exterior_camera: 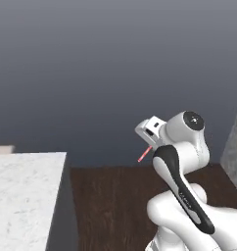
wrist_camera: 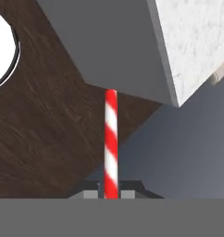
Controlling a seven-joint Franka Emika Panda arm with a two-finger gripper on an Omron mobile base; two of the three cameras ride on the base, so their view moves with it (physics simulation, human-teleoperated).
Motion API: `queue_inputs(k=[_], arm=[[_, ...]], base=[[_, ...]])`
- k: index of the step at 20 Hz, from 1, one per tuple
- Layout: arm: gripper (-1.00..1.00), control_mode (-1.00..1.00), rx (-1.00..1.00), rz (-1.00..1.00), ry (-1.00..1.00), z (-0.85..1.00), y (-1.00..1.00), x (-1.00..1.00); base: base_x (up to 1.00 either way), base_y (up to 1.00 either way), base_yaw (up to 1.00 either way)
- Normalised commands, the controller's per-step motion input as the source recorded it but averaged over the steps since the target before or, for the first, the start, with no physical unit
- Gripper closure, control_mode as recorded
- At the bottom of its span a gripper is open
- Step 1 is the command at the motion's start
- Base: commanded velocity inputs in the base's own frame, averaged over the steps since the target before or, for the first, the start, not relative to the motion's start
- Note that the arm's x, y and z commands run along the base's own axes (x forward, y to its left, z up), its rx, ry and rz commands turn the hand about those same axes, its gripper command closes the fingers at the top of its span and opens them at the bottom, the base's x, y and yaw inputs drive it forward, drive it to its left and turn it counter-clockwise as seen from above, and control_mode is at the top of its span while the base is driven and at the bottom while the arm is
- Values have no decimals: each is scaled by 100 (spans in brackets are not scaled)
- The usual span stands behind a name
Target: Take a straw from the drawer in front and place it inside the glass cup on the dining counter.
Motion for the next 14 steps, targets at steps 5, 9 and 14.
queue_inputs(k=[5,9,14], arm=[[100,100,0,0,0,0,0,0],[100,100,0,0,0,0,0,0],[100,100,0,0,0,0,0,0]], base=[[75,-69,61],[62,-86,52],[72,-64,52]])
